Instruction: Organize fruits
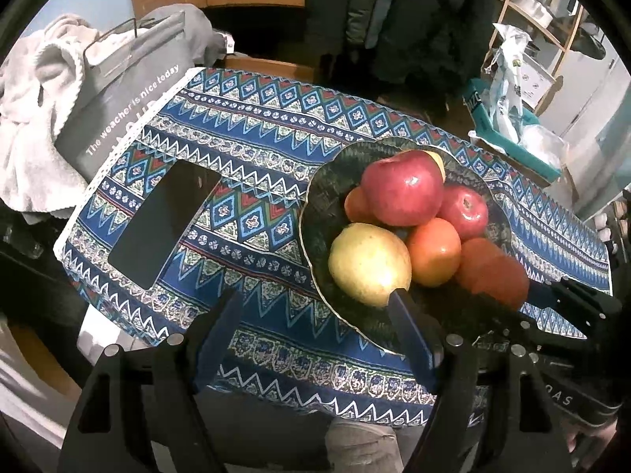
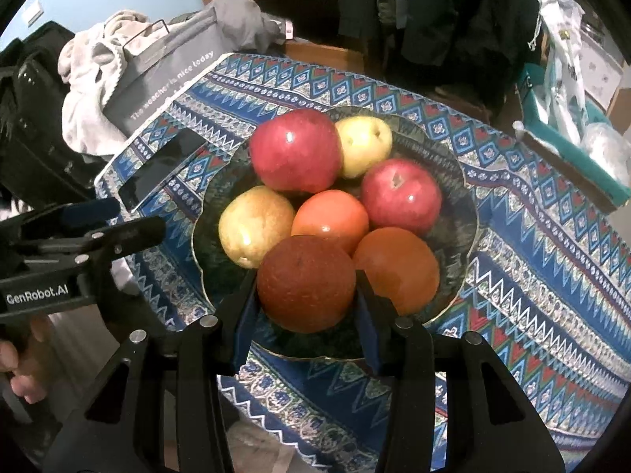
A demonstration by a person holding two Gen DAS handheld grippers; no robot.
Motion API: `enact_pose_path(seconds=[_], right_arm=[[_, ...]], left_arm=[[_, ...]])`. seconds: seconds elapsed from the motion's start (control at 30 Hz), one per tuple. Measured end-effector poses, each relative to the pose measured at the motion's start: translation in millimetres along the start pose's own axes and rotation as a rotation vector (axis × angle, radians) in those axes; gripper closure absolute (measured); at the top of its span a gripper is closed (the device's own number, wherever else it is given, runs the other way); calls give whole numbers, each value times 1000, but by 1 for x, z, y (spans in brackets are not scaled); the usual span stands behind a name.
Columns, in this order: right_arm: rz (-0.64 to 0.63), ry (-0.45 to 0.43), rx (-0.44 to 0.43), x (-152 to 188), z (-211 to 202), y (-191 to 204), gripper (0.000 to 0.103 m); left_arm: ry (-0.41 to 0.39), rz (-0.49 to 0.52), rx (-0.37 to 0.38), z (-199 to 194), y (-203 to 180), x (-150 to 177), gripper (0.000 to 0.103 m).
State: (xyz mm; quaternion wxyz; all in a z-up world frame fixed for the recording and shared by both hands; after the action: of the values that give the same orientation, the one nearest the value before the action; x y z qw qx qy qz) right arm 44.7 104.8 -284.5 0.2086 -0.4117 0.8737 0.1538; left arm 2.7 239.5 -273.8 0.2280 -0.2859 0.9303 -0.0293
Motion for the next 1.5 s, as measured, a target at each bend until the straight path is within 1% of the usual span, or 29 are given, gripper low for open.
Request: enact_pose_path(seconds=[0.17,0.23,0.3,0.43,0.53,0.73,0.87,0.97,1.17,1.2,1.37,1.4,1.47,1.5], right_arm=[[5,-2,-1,0,-5,0,56],[11,-17,-3,-2,-8,-1,49],[18,-33,-11,-6,-14,-1,47],[7,-55,15,-11,-25,-4,47],[11,-71,55,-15,-38,-10,47],[9,-113,141,-24,-68,-24,47],[-4,-147,238,-27,-92,-36,44],[-10,-165,284,-26,-106,-43,44],[23,-230,331,-28,-143,-57,44],[27,-238,335,-28,-147,-59,42],[50,-297,389,-31,-183,-72,40],[55,-309,397,-32,-189,-75,39],[66,-331,414,-32,-202,-81,35],[72,-342,422,-32,-208,-83,31]], left_arm=[[-1,3,7,-2,-3,1,25],[-3,11,6,-3,-5,2,25],[-6,18,10,-4,-8,2,25],[-19,35,18,-10,-16,2,25],[-27,42,27,-15,-21,1,25],[-71,75,64,-37,-39,-3,25],[-92,102,87,-48,-51,-2,25],[-110,114,113,-58,-62,-4,25],[-171,158,138,-82,-86,-10,25],[-179,164,140,-85,-90,-11,25],[-225,194,166,-106,-109,-16,17],[-241,204,169,-110,-113,-18,17],[-269,223,164,-117,-120,-20,17],[-275,225,164,-120,-122,-22,17]])
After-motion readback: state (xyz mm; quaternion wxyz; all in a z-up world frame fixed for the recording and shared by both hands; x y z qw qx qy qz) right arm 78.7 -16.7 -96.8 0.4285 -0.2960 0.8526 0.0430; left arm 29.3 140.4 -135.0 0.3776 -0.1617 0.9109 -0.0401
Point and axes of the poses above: each gripper's, at about its wrist camera, not at the fingertips, and z roughly the way its jaws point, y to its left, x to its underside, the point moved 9 cm from there along z, roughly the way its jaws point, and after that the axes turned 12 degrees about -z, right-handed, at the moved point
